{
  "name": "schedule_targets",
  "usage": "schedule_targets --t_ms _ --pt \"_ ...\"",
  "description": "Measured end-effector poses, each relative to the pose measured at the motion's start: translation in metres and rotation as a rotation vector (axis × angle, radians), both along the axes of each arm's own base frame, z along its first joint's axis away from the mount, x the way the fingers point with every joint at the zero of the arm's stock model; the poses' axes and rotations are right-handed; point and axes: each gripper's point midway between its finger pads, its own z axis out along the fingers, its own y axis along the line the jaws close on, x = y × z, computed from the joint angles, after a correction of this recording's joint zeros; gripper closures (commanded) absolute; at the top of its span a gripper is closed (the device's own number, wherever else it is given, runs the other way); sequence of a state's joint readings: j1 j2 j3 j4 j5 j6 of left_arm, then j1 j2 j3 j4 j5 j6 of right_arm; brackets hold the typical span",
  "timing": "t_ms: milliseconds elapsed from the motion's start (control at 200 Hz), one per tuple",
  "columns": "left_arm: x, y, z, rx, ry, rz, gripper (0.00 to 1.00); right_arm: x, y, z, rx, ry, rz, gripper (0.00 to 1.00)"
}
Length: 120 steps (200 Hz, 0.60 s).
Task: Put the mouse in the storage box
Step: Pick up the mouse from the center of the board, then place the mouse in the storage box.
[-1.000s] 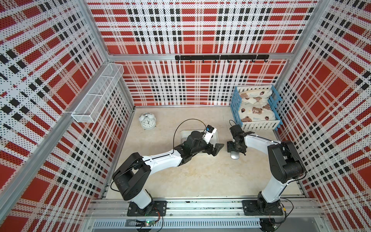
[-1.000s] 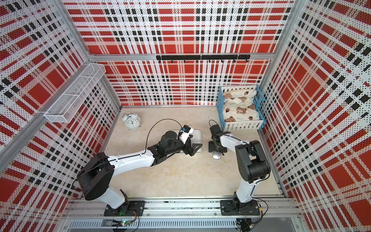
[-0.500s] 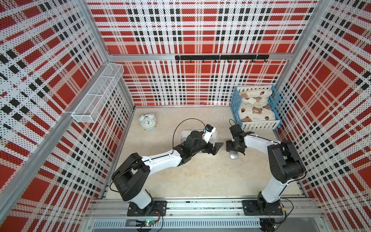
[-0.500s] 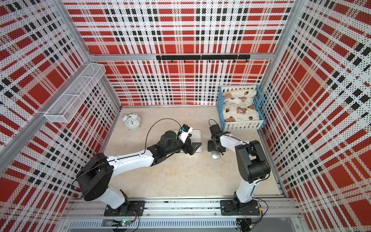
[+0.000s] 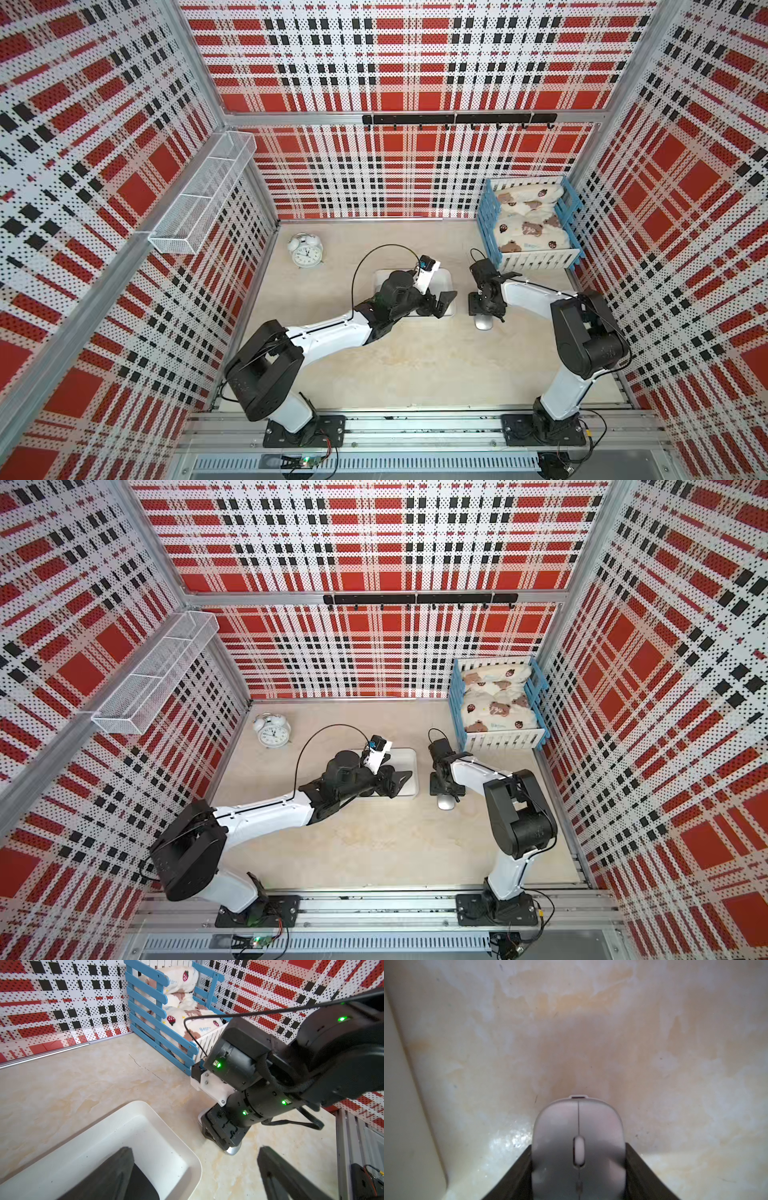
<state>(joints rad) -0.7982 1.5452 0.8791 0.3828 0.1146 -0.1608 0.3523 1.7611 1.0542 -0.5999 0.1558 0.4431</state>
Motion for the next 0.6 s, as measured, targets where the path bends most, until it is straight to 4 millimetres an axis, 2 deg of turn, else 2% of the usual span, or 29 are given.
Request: schedule_targets --t_ms 105,185,266,376,466,531,601 --pt "0.003 0.013 0.001 -0.026 0.007 0.033 0.01 0.005 0.000 0.009 -0.012 -0.005 -0.002 0.46" --pt "0.006 0.028 0.003 -0.051 0.009 0.071 0.01 0.015 0.002 0.026 -0.010 -0.031 0.002 0.46" --pt "0.012 0.042 0.008 -0.078 0.002 0.115 0.01 0.028 0.006 0.052 0.002 -0.082 0.006 0.46" --pt "0.018 0.064 0.015 -0.117 -0.010 0.189 0.01 0.048 0.018 0.099 0.027 -0.183 0.028 0.46" --pt "0.021 0.083 0.021 -0.156 -0.024 0.253 0.00 0.062 0.043 0.140 0.054 -0.274 0.077 0.46" --pt "0.023 0.095 0.024 -0.176 -0.030 0.293 0.00 0.069 0.071 0.167 0.083 -0.337 0.134 0.46" --pt "0.026 0.105 0.026 -0.196 -0.035 0.331 0.00 0.075 0.101 0.187 0.110 -0.382 0.194 0.47"
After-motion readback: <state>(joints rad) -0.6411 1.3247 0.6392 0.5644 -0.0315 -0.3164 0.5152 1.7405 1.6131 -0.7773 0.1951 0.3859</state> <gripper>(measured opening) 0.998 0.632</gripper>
